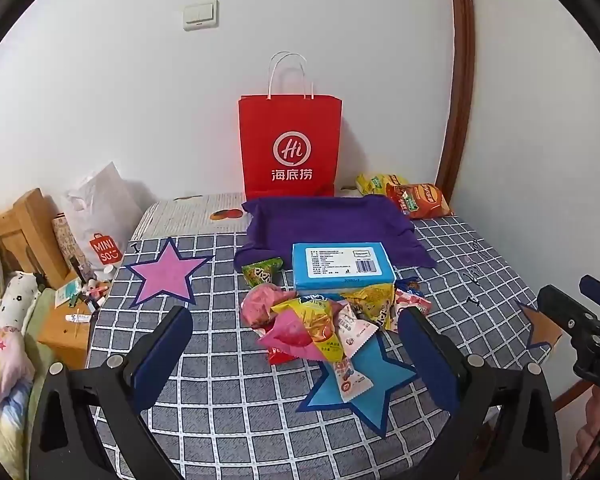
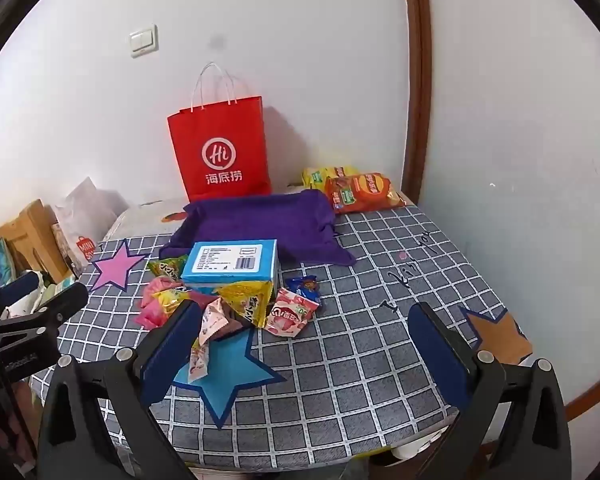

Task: Organize snacks

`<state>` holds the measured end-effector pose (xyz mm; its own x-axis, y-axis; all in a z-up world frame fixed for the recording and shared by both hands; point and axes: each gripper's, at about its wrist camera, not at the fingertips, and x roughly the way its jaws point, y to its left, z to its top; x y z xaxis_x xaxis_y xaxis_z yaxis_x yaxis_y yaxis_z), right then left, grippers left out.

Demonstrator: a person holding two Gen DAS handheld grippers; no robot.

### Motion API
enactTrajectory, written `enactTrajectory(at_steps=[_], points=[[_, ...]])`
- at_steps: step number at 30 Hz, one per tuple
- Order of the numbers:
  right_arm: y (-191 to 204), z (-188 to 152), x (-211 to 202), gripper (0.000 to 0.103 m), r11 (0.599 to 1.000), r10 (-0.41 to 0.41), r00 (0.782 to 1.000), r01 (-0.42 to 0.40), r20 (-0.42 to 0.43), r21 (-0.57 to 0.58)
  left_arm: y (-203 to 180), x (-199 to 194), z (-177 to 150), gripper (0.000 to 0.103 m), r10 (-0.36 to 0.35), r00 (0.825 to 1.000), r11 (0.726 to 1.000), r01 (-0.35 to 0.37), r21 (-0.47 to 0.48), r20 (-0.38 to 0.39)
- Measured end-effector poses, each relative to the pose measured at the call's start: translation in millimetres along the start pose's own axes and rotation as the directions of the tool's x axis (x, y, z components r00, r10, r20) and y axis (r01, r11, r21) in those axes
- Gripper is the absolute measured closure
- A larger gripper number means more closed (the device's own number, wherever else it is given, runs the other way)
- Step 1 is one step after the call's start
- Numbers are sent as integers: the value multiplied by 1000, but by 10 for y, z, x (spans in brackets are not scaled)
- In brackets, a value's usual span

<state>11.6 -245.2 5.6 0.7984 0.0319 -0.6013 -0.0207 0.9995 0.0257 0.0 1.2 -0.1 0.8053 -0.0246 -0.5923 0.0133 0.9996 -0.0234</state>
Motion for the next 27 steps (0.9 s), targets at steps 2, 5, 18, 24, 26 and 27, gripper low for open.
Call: enactTrajectory(at_steps=[2, 5, 18, 24, 26, 27], points=[[41, 14, -18, 1, 1000, 1, 1000, 0, 11, -16, 5, -6, 1, 0, 2, 1000, 1000, -2, -1, 2], [61, 18, -41, 1, 1000, 0, 1000, 0, 7, -22, 6, -18, 2, 0, 2, 1000, 1000, -2, 3, 4], [155, -38, -116, 1, 999, 17, 999, -16, 34, -29, 31, -11, 24, 0, 3, 1000, 1000, -3, -3, 5], [206, -21, -173, 1, 999, 28, 998, -26, 48, -38, 48, -35, 16, 0, 5, 1000, 1000, -5, -5, 11], [225, -20, -176, 1, 999, 29, 999, -27, 46, -43, 48, -48, 18, 0, 6, 1000, 1000, -5, -5, 12], [231, -12, -177, 1, 999, 28, 999, -26, 45, -44, 55, -52, 22, 0, 5, 1000, 1000, -5, -6, 13]])
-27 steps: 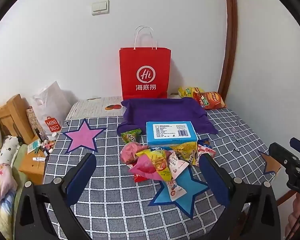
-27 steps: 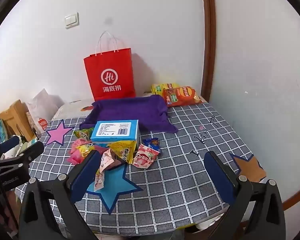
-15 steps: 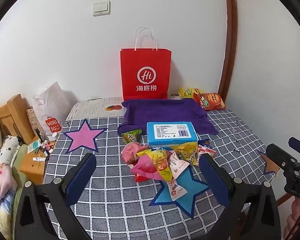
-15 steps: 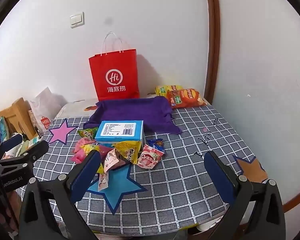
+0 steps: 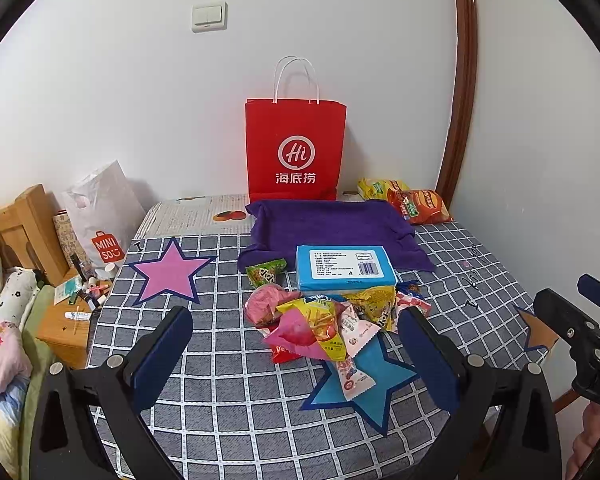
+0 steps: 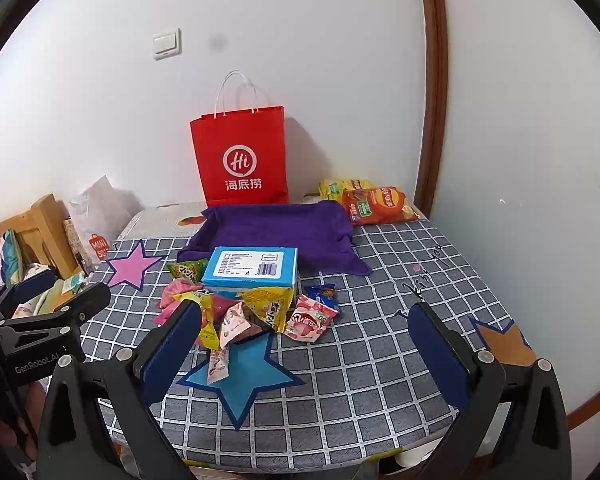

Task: Organize snacks

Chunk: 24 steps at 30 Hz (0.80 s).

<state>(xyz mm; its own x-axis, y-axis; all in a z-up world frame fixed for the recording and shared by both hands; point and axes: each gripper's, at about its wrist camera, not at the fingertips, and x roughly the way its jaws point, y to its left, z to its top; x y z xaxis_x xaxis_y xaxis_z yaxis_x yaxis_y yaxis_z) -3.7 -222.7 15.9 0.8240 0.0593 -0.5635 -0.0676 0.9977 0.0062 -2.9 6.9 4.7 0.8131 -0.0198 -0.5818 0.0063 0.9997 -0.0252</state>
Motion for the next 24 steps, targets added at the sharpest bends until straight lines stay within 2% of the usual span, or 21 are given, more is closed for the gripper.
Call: enactTrajectory(at_steps=[24], points=[[-49, 7, -25, 1, 1000, -6, 1000, 6, 7, 23, 15, -28, -5, 0, -9, 1000, 1000, 9, 3, 10]])
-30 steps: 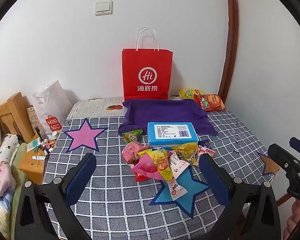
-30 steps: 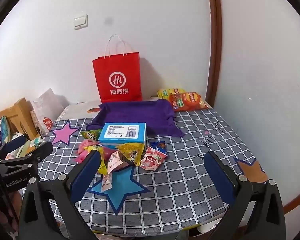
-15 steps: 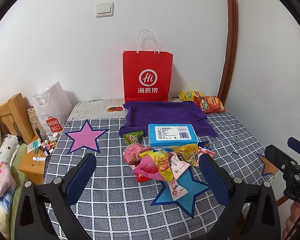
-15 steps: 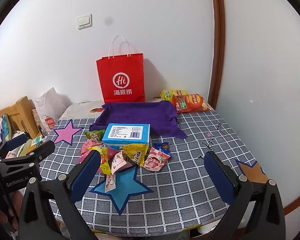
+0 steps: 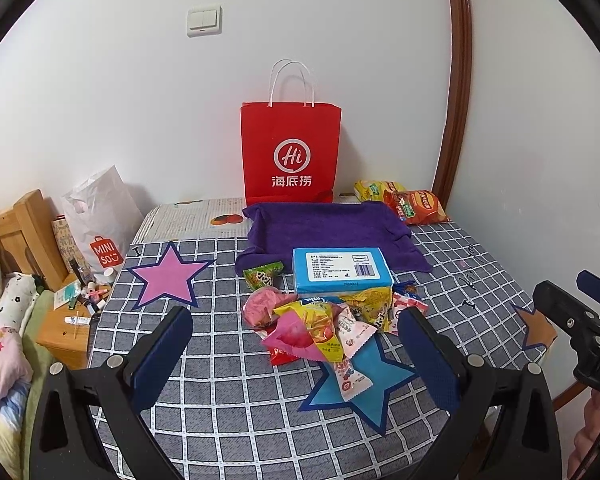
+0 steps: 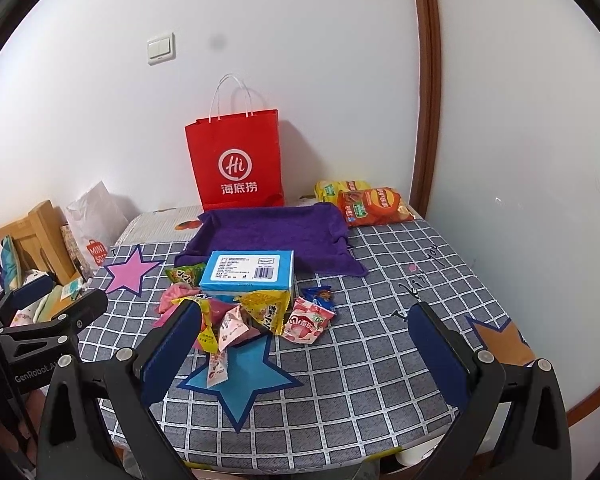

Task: Organize snacks

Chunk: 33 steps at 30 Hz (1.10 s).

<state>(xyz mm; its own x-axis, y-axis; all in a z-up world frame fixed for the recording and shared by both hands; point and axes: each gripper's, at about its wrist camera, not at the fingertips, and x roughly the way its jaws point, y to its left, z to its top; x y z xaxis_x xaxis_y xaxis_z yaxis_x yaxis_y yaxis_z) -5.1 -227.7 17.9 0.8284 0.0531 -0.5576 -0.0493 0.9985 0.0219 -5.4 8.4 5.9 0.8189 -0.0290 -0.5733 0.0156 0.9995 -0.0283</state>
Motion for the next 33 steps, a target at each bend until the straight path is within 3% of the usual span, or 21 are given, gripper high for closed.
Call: enactTrajectory(at_steps=[33], points=[[13, 3, -46, 1, 1000, 5, 1000, -5, 1, 5, -78, -17, -25, 0, -4, 1000, 1000, 4, 7, 7]])
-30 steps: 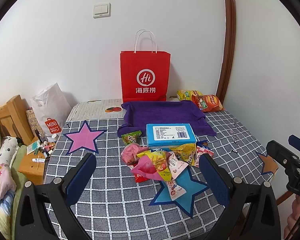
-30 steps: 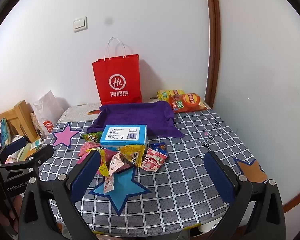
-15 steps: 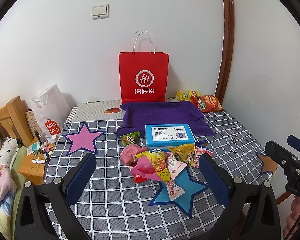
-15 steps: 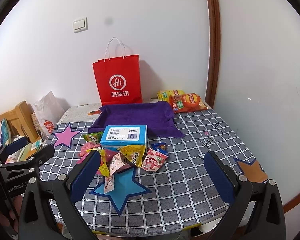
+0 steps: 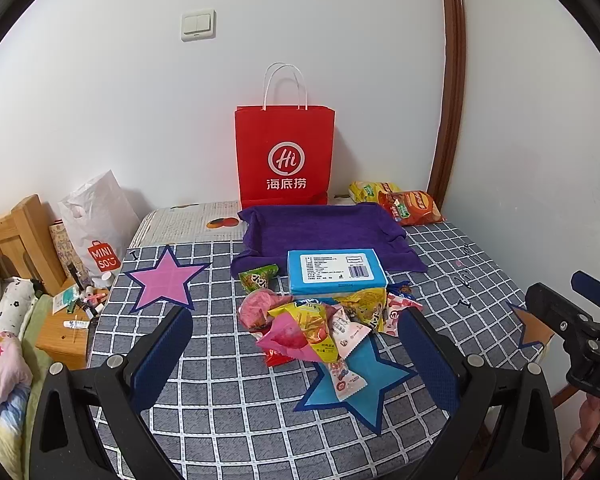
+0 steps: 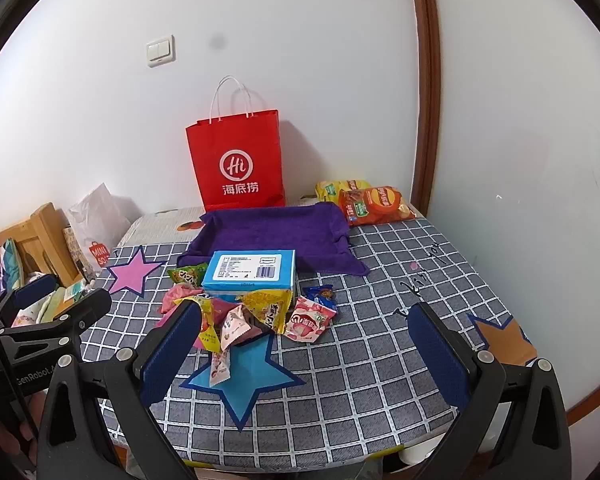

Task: Organize snacks

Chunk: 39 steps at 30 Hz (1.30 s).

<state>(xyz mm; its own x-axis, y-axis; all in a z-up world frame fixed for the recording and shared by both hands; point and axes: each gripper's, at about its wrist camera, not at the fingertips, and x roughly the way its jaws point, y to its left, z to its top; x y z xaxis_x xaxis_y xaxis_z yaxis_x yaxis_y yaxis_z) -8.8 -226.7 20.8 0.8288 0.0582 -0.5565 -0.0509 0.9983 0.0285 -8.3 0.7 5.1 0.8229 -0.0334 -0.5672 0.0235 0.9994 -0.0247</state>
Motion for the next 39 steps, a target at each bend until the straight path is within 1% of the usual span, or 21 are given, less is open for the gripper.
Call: enactTrajectory(at_steps=[23, 28, 32, 39], points=[[49, -46, 51, 1, 1000, 13, 1000, -13, -3, -1, -20, -6, 14, 0, -6, 1000, 1000, 6, 6, 10], [43, -70, 113, 1, 1000, 26, 1000, -26, -7, 7, -2, 17, -27, 0, -15, 1000, 1000, 15, 1, 10], [75, -90, 187, 1, 999, 37, 999, -37, -14, -10, -13, 58, -61, 0, -11, 1000, 1000, 11, 9, 8], [84, -95, 377, 1, 999, 37, 999, -38, -26, -20, 20, 237, -94, 0, -2, 1000, 1000, 2, 18, -3]])
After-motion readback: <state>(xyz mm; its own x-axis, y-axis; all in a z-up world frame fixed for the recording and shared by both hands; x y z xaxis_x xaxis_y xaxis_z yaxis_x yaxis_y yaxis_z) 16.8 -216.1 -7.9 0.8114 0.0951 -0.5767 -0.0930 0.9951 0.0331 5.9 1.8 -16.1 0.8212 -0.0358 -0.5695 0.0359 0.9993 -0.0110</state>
